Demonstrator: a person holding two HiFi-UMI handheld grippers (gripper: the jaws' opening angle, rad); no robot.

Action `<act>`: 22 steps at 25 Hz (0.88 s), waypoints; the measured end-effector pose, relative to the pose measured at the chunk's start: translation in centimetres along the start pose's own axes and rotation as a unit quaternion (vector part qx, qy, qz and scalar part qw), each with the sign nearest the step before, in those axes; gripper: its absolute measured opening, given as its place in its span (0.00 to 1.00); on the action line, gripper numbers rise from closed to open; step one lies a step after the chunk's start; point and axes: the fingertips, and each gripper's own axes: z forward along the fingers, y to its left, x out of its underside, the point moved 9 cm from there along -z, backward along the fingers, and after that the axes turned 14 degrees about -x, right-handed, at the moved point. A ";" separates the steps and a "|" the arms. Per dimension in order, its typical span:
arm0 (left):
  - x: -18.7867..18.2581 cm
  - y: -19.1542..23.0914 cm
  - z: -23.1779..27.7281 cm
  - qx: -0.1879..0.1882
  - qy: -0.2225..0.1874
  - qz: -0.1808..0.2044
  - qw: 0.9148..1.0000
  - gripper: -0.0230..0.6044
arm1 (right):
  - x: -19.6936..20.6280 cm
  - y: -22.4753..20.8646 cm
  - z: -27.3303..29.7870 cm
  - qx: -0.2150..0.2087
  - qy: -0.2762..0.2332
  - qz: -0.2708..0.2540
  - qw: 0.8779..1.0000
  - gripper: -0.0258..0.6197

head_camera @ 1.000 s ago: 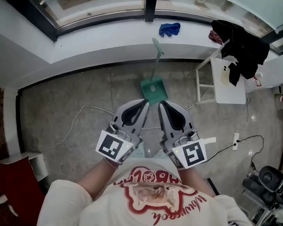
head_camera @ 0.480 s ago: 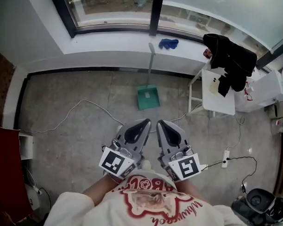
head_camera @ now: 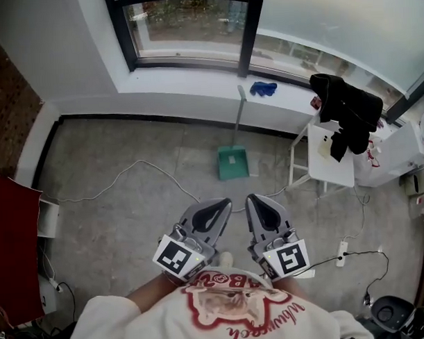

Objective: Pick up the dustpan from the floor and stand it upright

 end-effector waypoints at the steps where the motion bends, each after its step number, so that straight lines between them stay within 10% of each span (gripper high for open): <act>1: -0.4 0.4 -0.2 0.002 -0.001 0.005 1.000 0.07 | -0.3 0.3 0.5 -0.001 -0.001 0.000 1.000 0.08; 22: -1.8 3.1 -1.3 0.005 -0.013 0.026 1.000 0.07 | -1.6 2.7 4.3 -0.031 -0.029 -0.017 0.999 0.08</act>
